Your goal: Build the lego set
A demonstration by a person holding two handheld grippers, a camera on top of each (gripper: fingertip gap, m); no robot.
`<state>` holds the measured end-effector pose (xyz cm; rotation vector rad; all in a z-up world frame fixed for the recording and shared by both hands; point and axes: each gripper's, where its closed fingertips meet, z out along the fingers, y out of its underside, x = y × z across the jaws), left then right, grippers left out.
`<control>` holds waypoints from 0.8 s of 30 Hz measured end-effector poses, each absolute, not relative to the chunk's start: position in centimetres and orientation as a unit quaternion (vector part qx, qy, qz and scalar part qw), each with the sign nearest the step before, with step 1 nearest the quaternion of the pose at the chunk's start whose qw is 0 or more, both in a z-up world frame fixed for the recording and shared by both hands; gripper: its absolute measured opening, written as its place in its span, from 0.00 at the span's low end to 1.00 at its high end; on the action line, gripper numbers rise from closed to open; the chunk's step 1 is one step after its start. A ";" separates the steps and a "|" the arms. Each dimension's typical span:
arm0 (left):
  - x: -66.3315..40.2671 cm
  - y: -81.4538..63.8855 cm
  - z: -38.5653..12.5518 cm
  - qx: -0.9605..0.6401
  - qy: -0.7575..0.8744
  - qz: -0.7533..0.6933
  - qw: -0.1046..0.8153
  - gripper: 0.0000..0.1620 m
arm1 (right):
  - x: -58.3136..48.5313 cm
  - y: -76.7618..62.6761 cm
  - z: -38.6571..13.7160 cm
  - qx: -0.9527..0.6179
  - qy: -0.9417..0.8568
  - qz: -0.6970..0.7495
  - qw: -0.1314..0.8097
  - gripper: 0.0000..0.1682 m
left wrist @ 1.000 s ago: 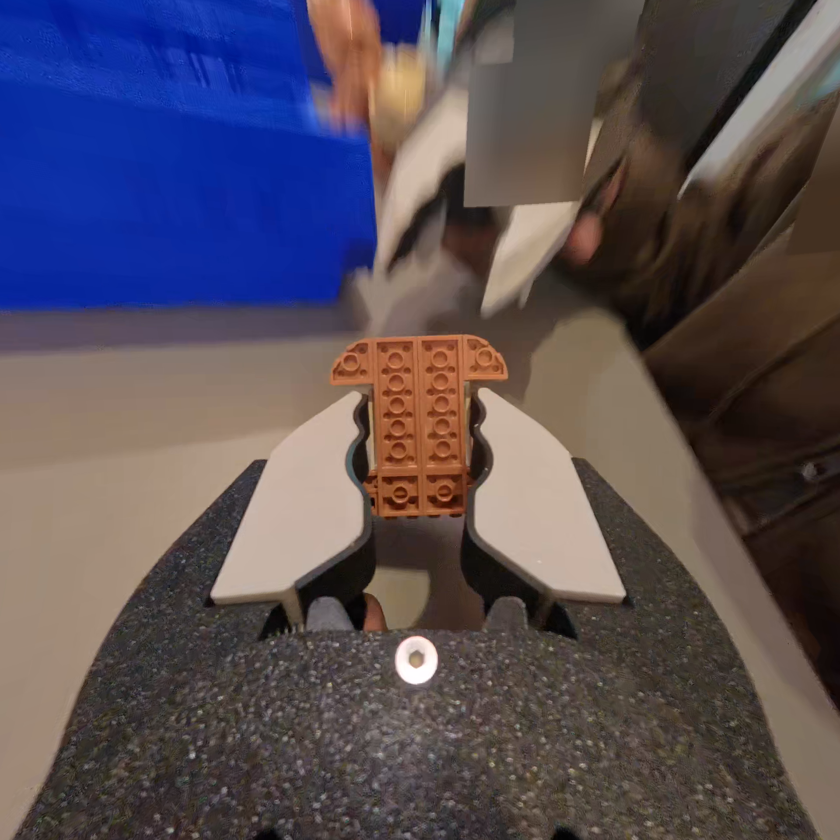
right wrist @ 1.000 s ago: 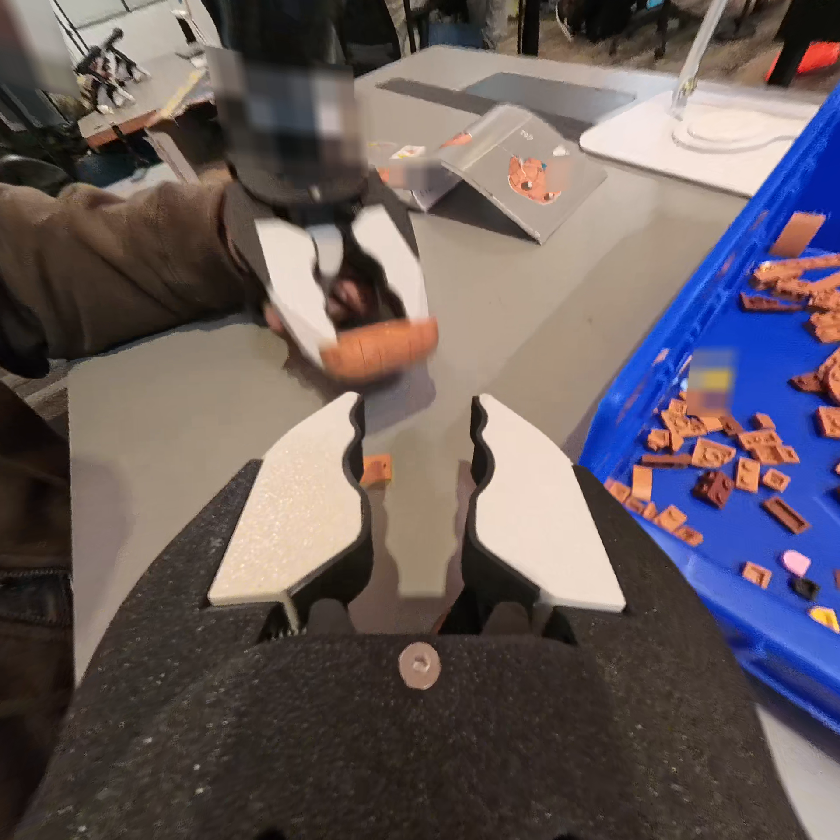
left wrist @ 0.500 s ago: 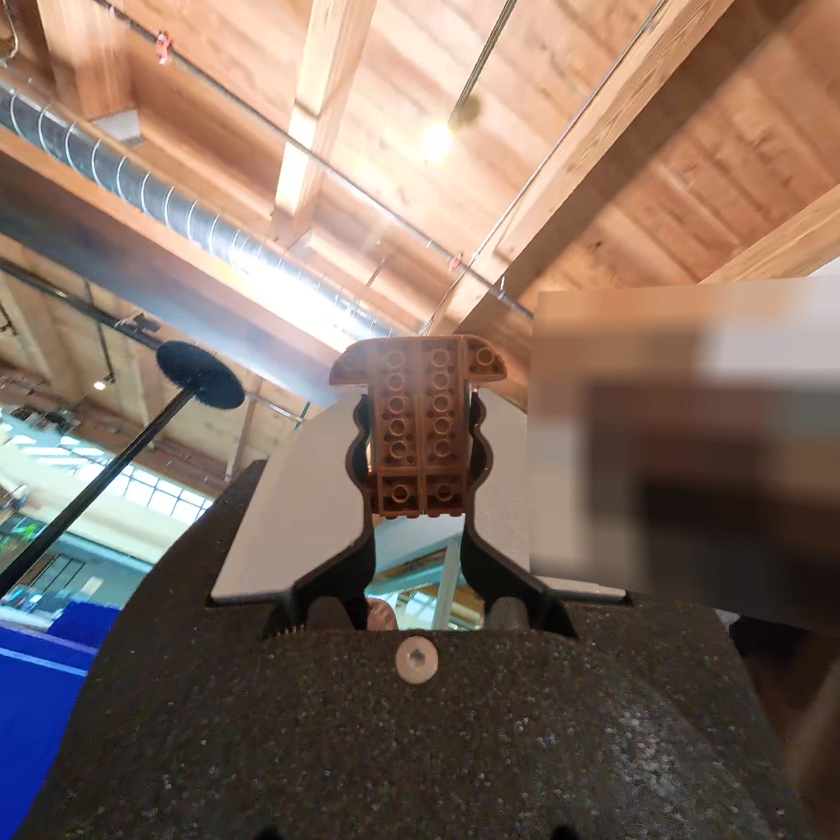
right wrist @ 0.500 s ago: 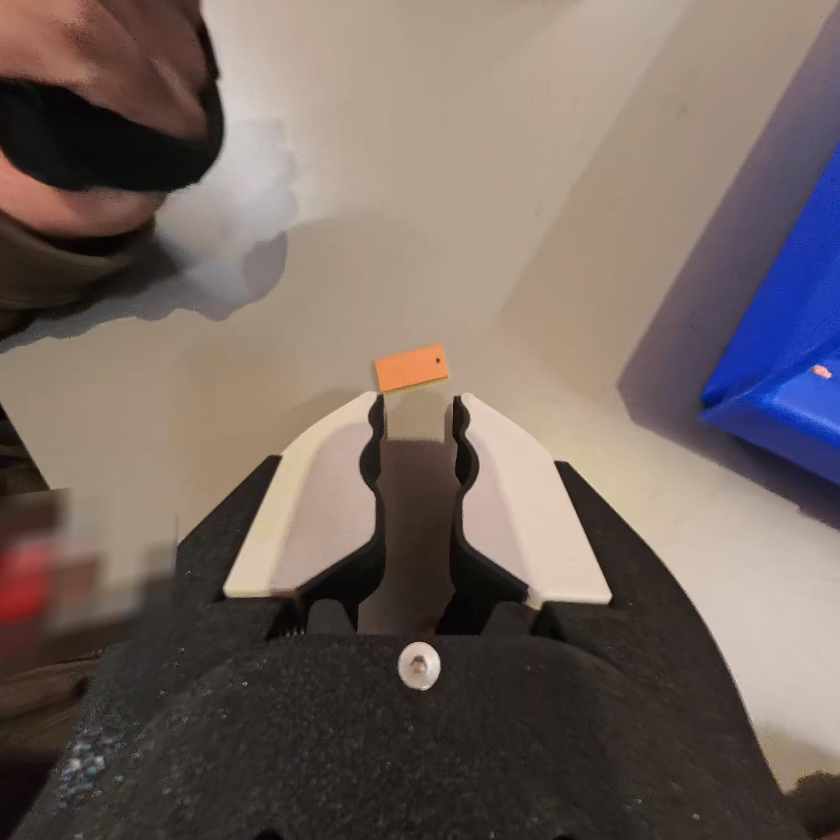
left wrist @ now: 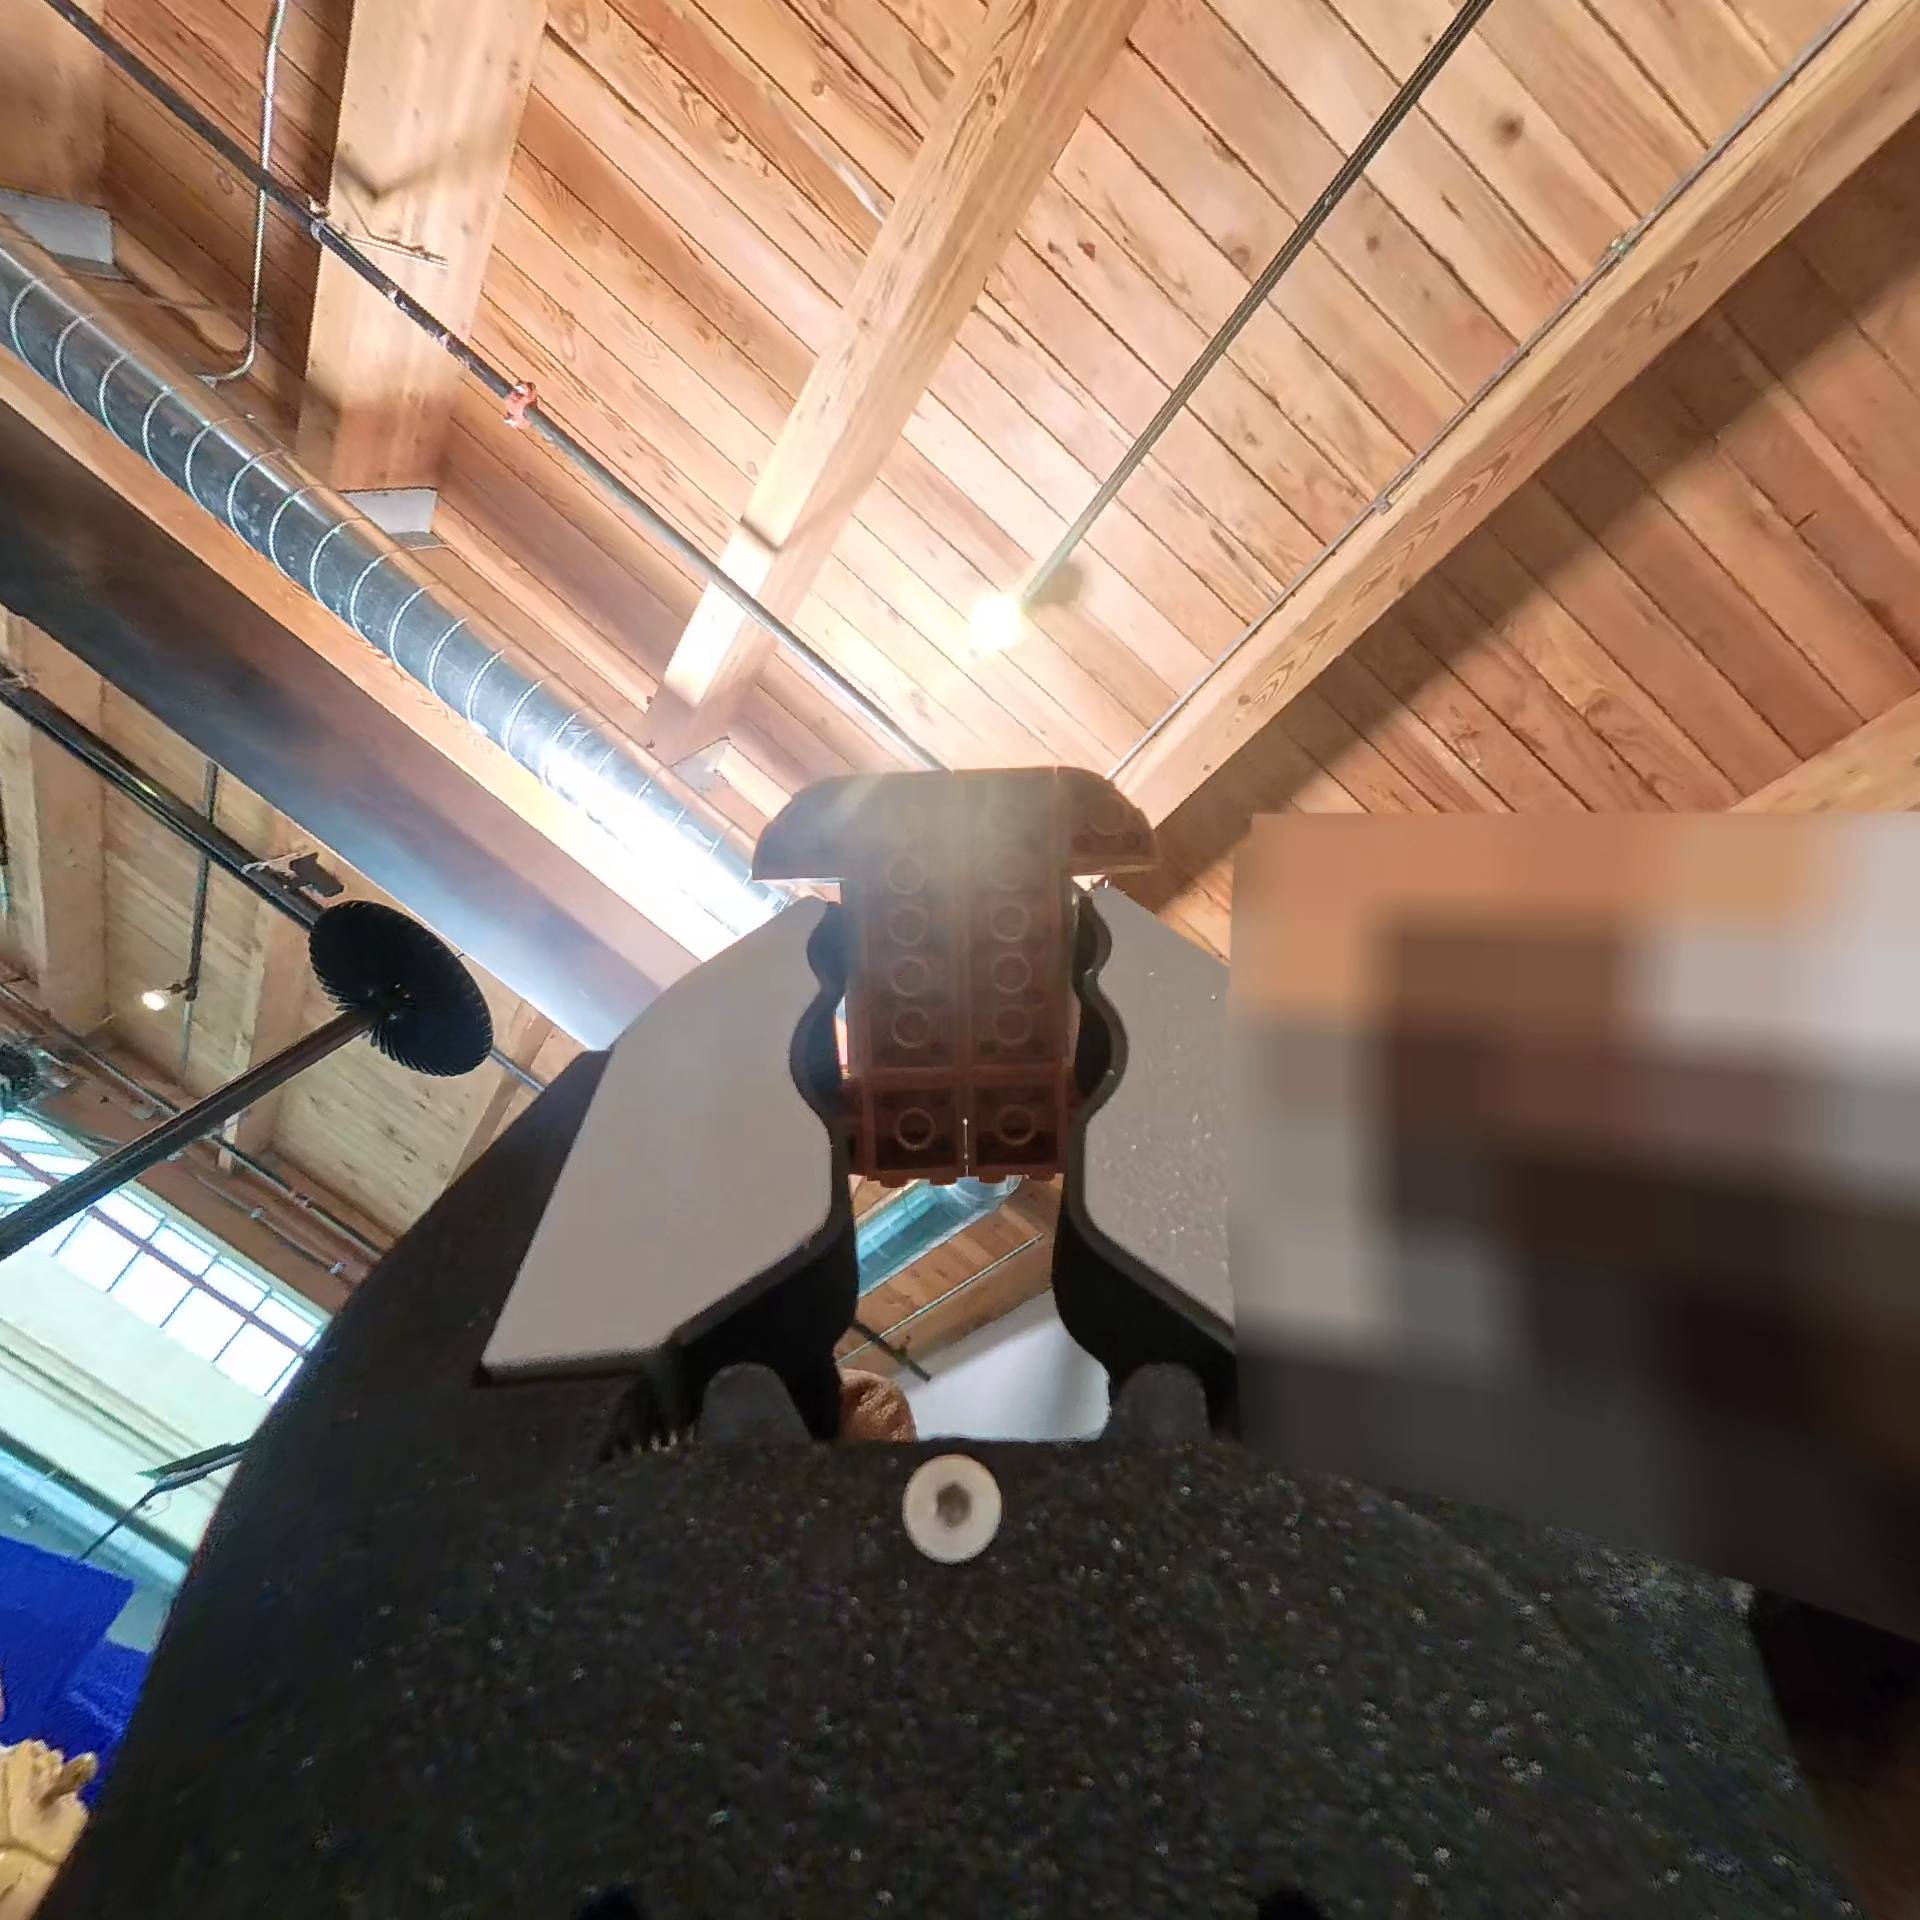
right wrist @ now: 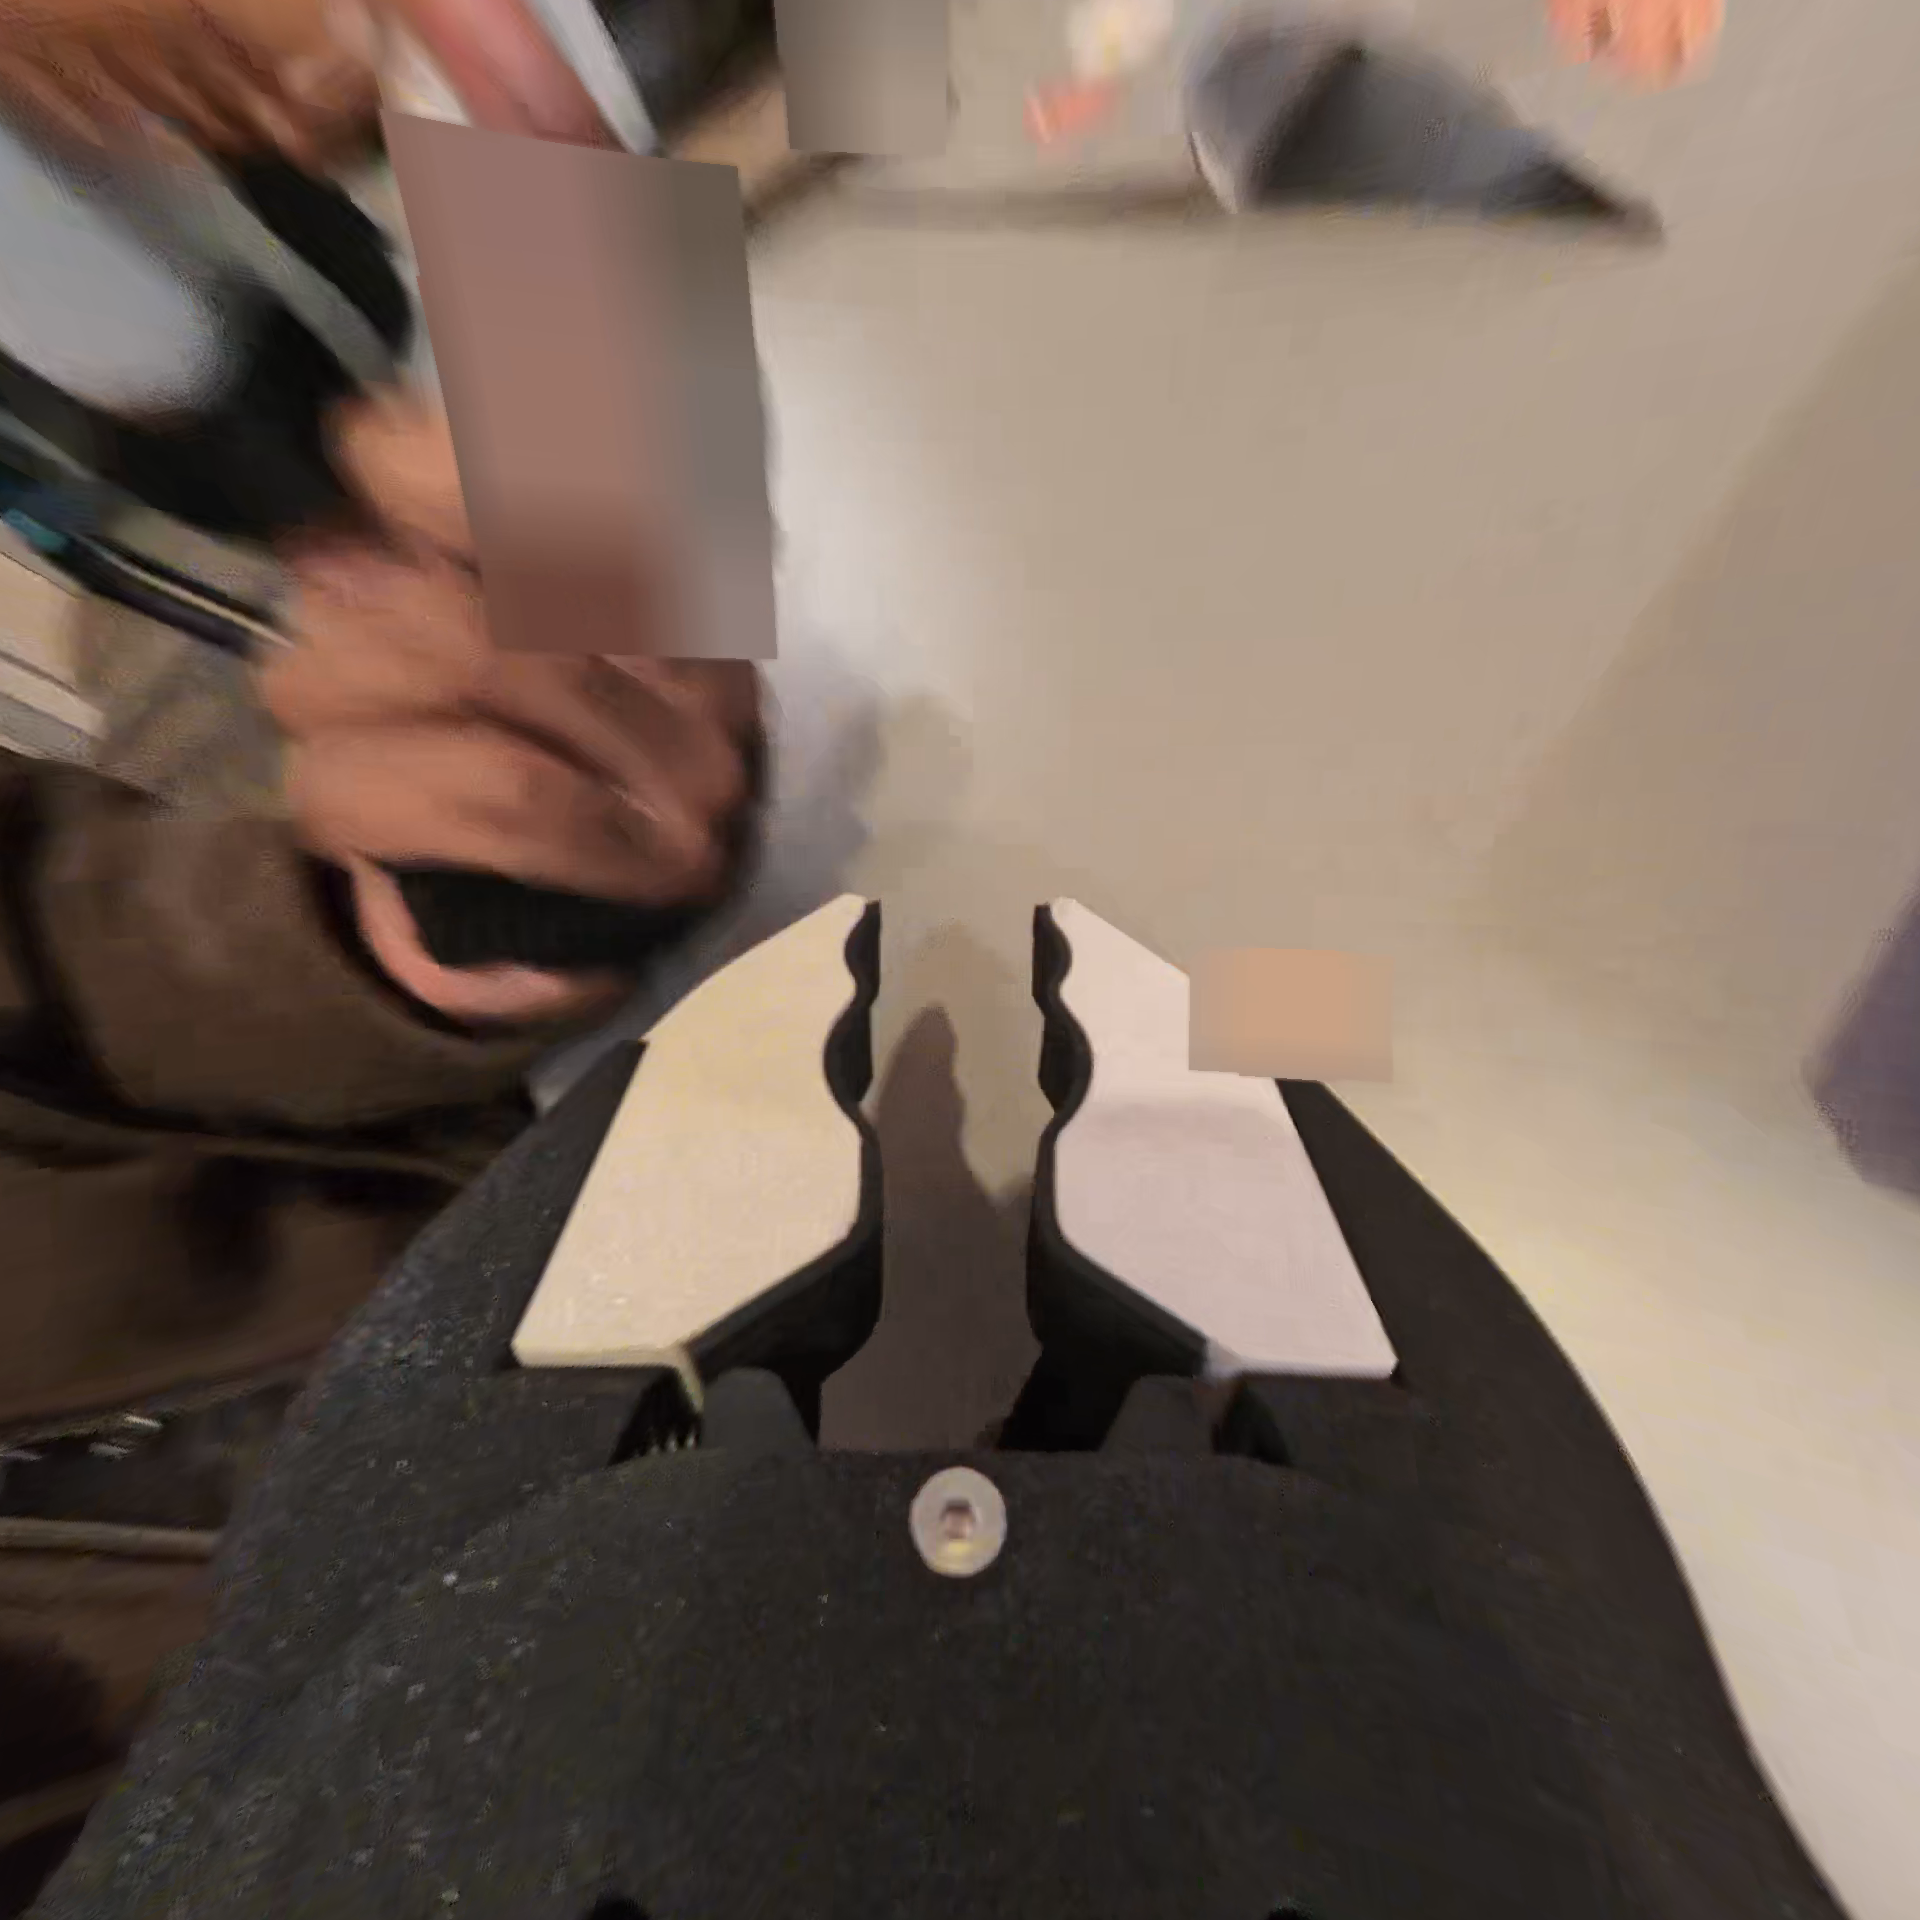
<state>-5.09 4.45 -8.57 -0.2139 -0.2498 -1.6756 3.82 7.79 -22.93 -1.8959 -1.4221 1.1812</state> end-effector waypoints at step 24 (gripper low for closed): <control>-3.6 5.1 -9.6 -0.176 -0.115 -0.685 0.698 0.26 | -2.1 4.9 -12.9 -0.480 -0.611 0.289 0.560 0.33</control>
